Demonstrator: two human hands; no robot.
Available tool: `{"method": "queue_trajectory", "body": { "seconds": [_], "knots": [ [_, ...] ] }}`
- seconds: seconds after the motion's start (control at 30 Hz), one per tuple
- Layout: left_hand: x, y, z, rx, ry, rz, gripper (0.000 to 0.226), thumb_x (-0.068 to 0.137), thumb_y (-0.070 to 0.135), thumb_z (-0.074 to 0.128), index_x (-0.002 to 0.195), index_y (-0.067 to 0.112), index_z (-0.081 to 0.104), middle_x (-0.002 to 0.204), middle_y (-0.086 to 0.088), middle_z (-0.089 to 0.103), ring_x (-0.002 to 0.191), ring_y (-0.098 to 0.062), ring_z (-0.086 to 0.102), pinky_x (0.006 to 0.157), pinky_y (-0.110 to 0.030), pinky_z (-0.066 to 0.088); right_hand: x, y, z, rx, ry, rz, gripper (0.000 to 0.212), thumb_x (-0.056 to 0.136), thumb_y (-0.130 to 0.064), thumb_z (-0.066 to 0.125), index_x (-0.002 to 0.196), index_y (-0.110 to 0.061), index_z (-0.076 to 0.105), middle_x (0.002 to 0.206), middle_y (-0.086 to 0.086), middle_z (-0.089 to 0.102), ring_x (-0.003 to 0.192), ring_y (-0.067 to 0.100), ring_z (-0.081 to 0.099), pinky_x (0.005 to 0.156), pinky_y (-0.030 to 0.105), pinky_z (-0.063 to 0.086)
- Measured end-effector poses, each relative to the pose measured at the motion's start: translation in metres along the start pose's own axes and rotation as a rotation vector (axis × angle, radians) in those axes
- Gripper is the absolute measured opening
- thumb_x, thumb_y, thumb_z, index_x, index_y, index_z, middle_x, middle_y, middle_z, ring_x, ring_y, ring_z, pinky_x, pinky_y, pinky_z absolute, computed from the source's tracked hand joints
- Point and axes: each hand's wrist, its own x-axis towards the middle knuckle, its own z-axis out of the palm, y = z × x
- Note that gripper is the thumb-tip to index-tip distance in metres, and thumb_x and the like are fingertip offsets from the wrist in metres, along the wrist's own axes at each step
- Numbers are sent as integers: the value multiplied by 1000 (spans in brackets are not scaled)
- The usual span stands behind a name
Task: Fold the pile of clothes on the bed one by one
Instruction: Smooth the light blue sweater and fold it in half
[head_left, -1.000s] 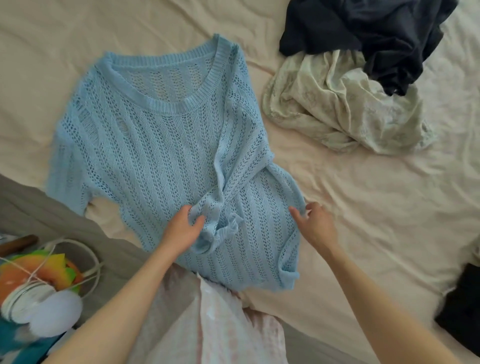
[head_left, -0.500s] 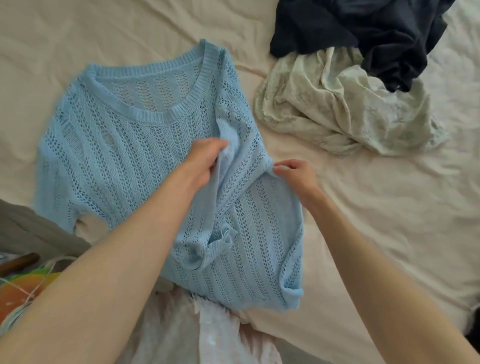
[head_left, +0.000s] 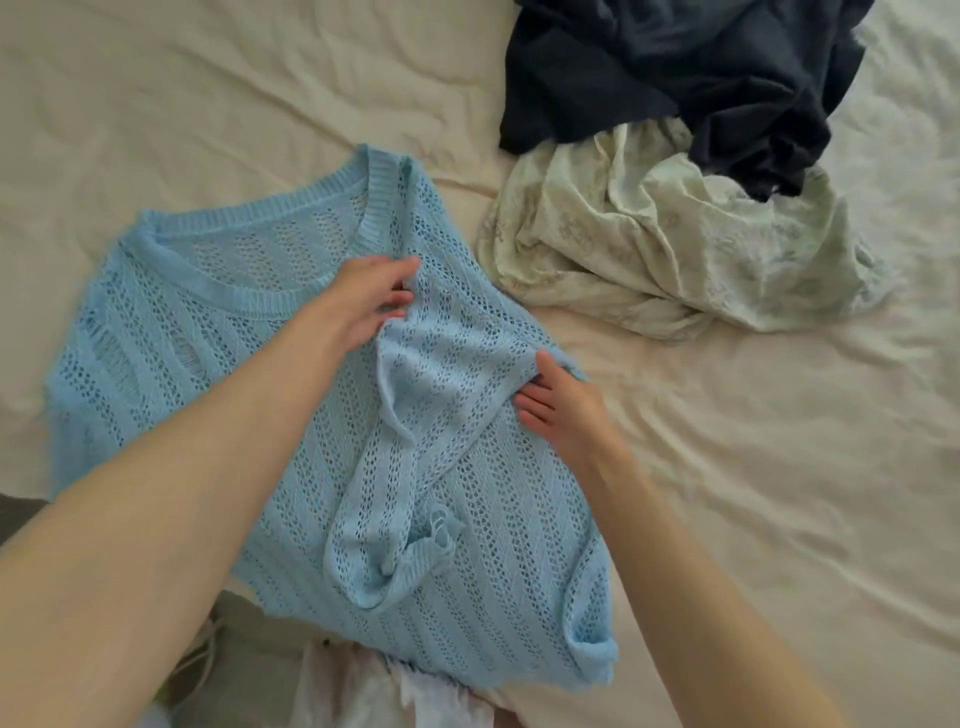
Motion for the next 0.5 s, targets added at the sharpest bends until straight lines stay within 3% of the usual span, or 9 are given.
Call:
{"method": "queue_trajectory", "body": {
  "seconds": [0.03, 0.1, 0.17, 0.23, 0.3, 0.43, 0.5],
  "knots": [
    [6, 6, 6, 32, 20, -30, 18, 88, 19, 65, 101, 10, 55, 85, -2, 56, 70, -14, 53, 58, -23, 41, 2, -3, 5, 110, -10, 57, 37, 96, -24, 56, 118, 6, 55, 118, 27, 61, 69, 16, 55, 68, 26, 45],
    [13, 13, 14, 95, 78, -54, 22, 86, 15, 68, 104, 8, 57, 84, -2, 60, 68, -13, 58, 51, -22, 44, 8, -11, 13, 295, -7, 116, 29, 96, -17, 55, 120, -1, 55, 103, 10, 66, 79, 15, 59, 83, 29, 47],
    [15, 21, 19, 105, 87, 37, 17, 85, 15, 69, 99, 7, 62, 80, -1, 64, 60, -8, 63, 46, -19, 47, 10, -15, 16, 347, 11, 136, 30, 95, -14, 56, 122, -3, 56, 91, 6, 64, 78, 16, 60, 79, 30, 50],
    [17, 33, 23, 179, 43, 188, 13, 86, 20, 67, 91, 8, 64, 80, 0, 65, 62, -7, 63, 56, -18, 49, 9, -19, 17, 320, 6, 178, 25, 95, -21, 55, 116, -9, 59, 87, 3, 64, 74, 15, 59, 69, 27, 47],
    [19, 50, 29, 158, 4, 281, 11, 88, 20, 65, 96, 13, 63, 85, 2, 64, 68, -5, 62, 63, -19, 48, 11, -23, 15, 347, 2, 198, 24, 96, -28, 54, 113, -12, 59, 87, 2, 64, 73, 14, 58, 69, 27, 45],
    [27, 74, 48, -97, -120, 251, 28, 92, 8, 57, 120, 9, 55, 86, 0, 62, 72, -9, 59, 72, -24, 49, 16, -30, 12, 744, -78, 143, 23, 97, -26, 52, 110, -8, 59, 96, 4, 64, 89, 18, 60, 94, 34, 46],
    [30, 70, 52, -96, -145, 212, 41, 92, 4, 55, 133, 3, 45, 102, -8, 63, 85, -15, 62, 80, -26, 52, 17, -26, 13, 793, -66, 111, 21, 98, -22, 50, 112, -8, 57, 107, 5, 64, 104, 20, 58, 101, 37, 43]
  ]
}}
